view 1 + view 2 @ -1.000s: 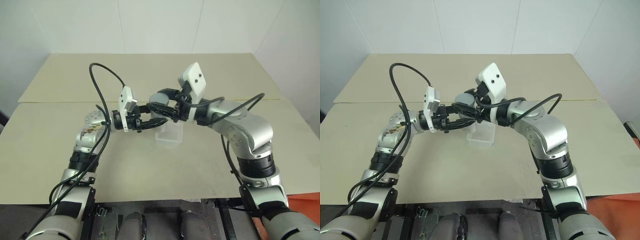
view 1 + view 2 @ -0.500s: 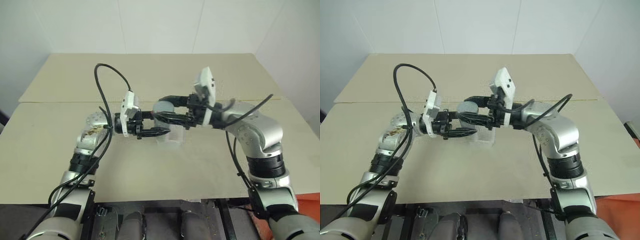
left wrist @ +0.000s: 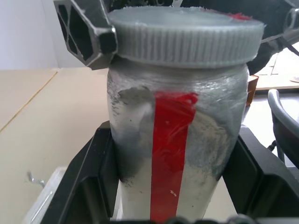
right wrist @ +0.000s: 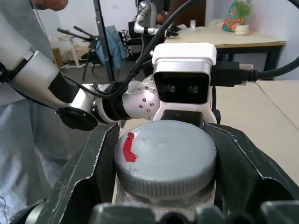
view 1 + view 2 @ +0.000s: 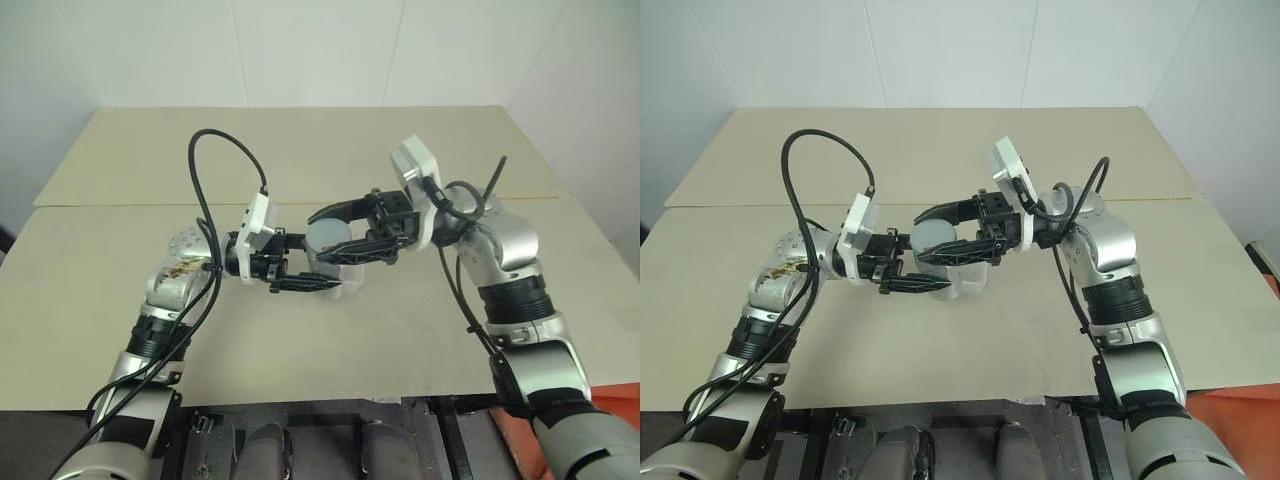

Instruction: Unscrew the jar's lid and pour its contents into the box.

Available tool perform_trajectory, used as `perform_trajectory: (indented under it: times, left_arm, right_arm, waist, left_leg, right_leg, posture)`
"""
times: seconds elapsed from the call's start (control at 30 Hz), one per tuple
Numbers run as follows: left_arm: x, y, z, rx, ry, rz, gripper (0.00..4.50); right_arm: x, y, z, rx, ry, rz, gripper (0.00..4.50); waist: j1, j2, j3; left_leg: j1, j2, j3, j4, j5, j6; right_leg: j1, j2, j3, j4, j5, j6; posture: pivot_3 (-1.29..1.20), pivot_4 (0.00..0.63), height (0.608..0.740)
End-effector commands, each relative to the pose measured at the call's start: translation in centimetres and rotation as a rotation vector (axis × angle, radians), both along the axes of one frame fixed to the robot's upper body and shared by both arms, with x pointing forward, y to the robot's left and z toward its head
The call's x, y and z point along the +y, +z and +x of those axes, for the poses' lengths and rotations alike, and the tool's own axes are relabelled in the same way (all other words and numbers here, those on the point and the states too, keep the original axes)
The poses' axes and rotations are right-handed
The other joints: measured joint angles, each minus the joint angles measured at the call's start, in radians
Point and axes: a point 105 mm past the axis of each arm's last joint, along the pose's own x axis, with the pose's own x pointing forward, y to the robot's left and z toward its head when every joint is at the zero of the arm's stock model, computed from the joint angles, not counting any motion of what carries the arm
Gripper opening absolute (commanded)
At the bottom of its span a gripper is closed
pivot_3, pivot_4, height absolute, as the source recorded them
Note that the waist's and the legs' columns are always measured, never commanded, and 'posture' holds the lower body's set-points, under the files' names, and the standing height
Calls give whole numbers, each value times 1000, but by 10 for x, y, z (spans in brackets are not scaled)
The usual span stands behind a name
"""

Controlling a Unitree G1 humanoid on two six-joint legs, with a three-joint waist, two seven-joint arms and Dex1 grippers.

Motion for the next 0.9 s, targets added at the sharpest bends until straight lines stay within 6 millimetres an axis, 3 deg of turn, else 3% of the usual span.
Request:
perform_trajectory:
  times: [0.03, 0.07, 0.3, 0.63, 0.9]
  left_arm:
    - [-3, 17, -2, -59, 5, -40, 2662]
    - [-3, 16, -2, -56, 10, -38, 2662]
    - [7, 5, 5, -10, 108, -42, 2662]
    - [36, 2, 19, -26, 266, -19, 2662]
    - [33, 2, 41, -71, 493, -113, 2662]
  right_arm:
    - [11, 0, -5, -32, 24, -11, 4163]
    - [10, -1, -4, -45, 6, -14, 4445]
    - [2, 2, 8, -32, -169, 48, 4445]
    - [-27, -2, 14, -49, -364, 29, 4445]
    - [-34, 8, 19, -81, -621, 100, 4445]
  waist:
    - [0, 0, 0]
    - [0, 0, 0]
    - [2, 0, 0]
    - [2, 0, 0]
    - [5, 0, 0]
  left_leg:
    - [0, 0, 0, 0, 0, 0]
    - [0, 0, 0, 0, 0, 0]
    - [0, 0, 0, 0, 0, 0]
    - [0, 0, 0, 0, 0, 0]
    - [0, 0, 0, 0, 0, 0]
  right_leg:
    - [0, 0, 0, 0, 0, 0]
    - [0, 0, 0, 0, 0, 0]
    - [0, -1, 0, 1, 0, 0]
    - [0, -1, 0, 1, 0, 0]
    - [0, -1, 0, 1, 0, 0]
  posture:
    - [0, 150, 740]
    - [0, 150, 740]
    - [0, 150, 740]
    - [0, 150, 740]
    - [0, 150, 740]
